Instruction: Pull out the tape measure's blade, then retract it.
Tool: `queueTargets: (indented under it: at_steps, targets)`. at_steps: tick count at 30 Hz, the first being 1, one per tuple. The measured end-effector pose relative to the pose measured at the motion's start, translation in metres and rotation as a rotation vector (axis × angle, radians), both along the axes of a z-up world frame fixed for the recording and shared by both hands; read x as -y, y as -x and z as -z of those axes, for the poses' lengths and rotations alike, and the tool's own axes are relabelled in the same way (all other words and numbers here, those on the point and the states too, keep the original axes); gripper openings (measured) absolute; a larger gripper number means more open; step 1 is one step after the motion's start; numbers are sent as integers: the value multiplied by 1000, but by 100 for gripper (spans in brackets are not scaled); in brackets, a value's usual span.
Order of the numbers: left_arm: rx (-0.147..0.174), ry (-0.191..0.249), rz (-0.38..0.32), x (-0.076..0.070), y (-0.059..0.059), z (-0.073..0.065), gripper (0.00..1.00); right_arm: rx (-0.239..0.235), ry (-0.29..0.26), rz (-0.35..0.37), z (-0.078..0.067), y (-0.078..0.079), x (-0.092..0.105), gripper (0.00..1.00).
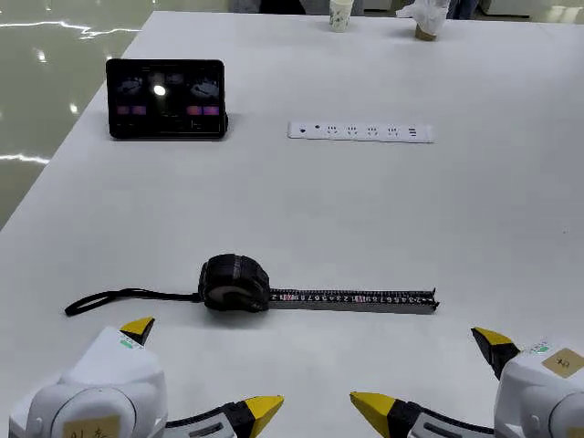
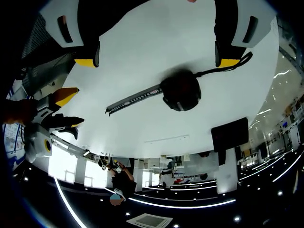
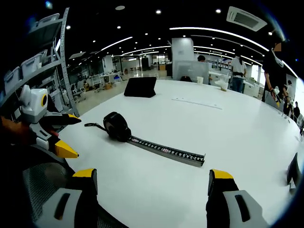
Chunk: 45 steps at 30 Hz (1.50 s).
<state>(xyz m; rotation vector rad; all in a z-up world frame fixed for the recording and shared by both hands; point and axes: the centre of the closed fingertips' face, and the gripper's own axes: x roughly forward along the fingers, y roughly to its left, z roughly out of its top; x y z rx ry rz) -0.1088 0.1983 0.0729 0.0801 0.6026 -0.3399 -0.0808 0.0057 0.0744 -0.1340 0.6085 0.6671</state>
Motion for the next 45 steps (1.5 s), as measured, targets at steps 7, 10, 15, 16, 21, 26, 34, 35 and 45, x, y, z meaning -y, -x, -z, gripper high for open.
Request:
queueTargets:
  at_steps: [7,10,15,16,21,26,34,35,45]
  targets:
    - [4,-12,-5,-1,0,-1,99,9,-23,4,-3,-1,-1,98]
    - [5,-15,-9,-1,-1,0,99,10,-13,-3,-2,-1,0,98]
    - [1,-15,-11,1,-2,1,99,5,-18,-8,-1,1,-2,98]
    - [1,-15,-12,1,-3,1,99,6,-17,-12,-1,1,-2,98]
    - [-4,-29,-38,-4,-7,3,99,37,-24,-53,-1,2,-6,97]
    - [-3,-29,-68,-9,-11,2,99,52,-53,-75,-3,0,-8,96]
    - [1,-20,-90,-8,-18,4,99,48,-71,-133,5,1,-6,92]
    - [1,-14,-92,-7,-20,5,99,49,-73,-141,7,1,-4,91]
    - [7,13,-100,-1,-29,8,99,64,-74,-199,14,-4,5,83]
